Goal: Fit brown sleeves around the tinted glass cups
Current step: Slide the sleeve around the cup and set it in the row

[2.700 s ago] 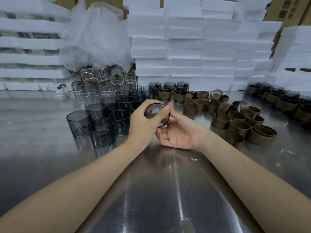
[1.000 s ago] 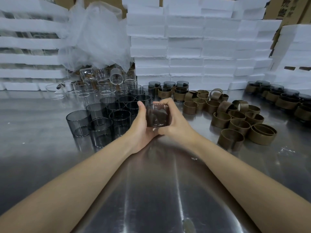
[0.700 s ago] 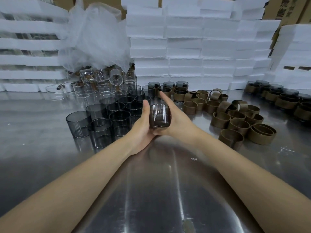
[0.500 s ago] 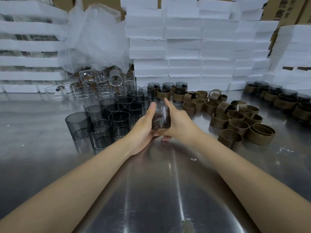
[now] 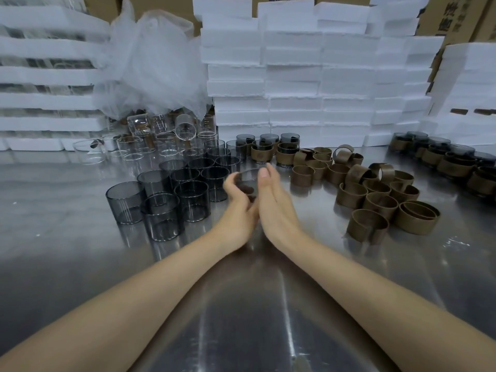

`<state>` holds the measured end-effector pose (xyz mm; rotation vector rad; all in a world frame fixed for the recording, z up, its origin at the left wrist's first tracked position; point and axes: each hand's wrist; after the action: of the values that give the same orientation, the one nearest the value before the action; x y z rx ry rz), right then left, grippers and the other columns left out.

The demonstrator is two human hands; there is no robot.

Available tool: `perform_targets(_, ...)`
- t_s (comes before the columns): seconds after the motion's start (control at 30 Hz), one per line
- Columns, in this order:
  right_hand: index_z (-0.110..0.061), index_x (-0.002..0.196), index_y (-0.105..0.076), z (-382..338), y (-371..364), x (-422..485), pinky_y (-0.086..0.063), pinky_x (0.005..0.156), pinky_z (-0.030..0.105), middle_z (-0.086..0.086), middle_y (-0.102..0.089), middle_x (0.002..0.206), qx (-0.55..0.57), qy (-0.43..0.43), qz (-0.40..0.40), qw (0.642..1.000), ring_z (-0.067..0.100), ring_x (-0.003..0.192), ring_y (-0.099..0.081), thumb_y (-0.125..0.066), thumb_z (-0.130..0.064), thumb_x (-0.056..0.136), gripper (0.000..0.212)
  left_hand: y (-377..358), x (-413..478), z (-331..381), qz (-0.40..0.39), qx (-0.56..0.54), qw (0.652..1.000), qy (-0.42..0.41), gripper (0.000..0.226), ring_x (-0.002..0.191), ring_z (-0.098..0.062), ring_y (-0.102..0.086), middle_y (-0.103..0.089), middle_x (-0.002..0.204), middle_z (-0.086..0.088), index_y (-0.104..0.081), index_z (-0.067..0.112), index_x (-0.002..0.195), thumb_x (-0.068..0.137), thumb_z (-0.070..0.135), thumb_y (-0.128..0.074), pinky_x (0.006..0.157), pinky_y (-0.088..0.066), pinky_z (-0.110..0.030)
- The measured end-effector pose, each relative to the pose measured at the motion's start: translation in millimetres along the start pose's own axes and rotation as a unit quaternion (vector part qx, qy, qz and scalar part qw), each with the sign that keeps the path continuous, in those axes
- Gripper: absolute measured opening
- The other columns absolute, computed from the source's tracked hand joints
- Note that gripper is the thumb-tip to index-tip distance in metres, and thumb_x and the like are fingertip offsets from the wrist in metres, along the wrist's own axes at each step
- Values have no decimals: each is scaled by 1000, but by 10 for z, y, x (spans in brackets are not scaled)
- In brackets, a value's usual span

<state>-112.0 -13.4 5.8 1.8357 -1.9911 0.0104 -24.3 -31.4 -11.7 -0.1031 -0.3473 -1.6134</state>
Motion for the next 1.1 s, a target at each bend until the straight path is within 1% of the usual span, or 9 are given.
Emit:
perform_targets(0.1,-26,90,-68,-36,108,96,-50,83,32,-6,-69,88,136,-51,105,984,15,94,-66,-24,-50,102,51,-13,-76,-14,-100,95,988,-63,51,86,25,-53,-47,109,17,-10,21,135,100,22,-48,73,-41,1)
perform_targets(0.2,-22,68,-76,-49,270,165,-54,63,29,4,-75,79,230,-101,42,967,21,78,-70,-24,-55,101,70,42,-118,33,-137,95,982,-89,41,97,24,-52,-48,112,19,-20,22,128,99,30,-48,78,-41,0)
perform_targets(0.3,-19,83,-78,8,342,211,-56,69,31,12,-75,97,277,-113,-80,951,26,87,-72,-22,-60,98,72,41,-113,64,-130,66,985,-92,30,101,7,-58,-55,110,11,-35,17,123,100,34,-47,85,-46,-10)
perform_targets(0.4,-27,110,-69,79,275,240,-57,78,33,4,-72,109,227,-26,-91,969,20,99,-70,-36,-66,91,54,-16,-49,146,-57,-167,983,49,36,100,-23,-68,-63,116,-18,-42,7,128,102,30,-40,82,-58,-41)
perform_targets(0.57,-41,137,-31,192,240,231,-45,103,24,-16,-53,126,30,146,-155,977,-1,118,-55,-78,-38,73,80,93,13,152,2,-310,946,95,46,92,-20,-73,-75,97,-11,-56,5,121,105,40,-31,71,-59,-28)
perform_targets(0.73,-45,100,-48,202,393,306,-52,83,21,-15,-65,104,-41,148,-34,988,0,92,-66,-90,-40,53,64,88,-71,126,37,60,996,-60,55,143,-15,-34,-35,157,-7,-34,14,151,103,41,-34,119,-25,-31)
perform_targets(0.83,-39,93,-47,247,384,331,-47,68,19,-16,-63,92,-76,135,31,987,0,71,-62,-82,-33,62,47,81,-114,149,17,238,949,-205,52,150,-11,5,3,162,5,-18,14,154,106,20,-35,122,-1,-26)
perform_targets(0.97,-32,79,-39,287,330,401,-36,58,20,-11,-55,74,-148,112,31,982,0,63,-50,-52,-21,93,22,-45,-168,150,-53,471,831,-291,56,150,-15,13,-4,164,-2,-21,6,154,104,31,-22,122,9,-37)
perform_targets(1.1,-31,73,-39,276,282,405,-38,52,11,-12,-50,67,-133,124,36,983,-8,57,-48,-49,-16,94,28,-42,-180,157,-50,479,844,-238,64,150,-19,18,8,164,3,-12,9,155,101,44,-8,123,6,-38)
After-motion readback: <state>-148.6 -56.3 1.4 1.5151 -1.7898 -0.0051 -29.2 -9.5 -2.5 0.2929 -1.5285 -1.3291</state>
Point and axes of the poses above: each hand's wrist, its own x-axis towards the middle knuckle, its own y-axis out of the back of the hand, z = x × y
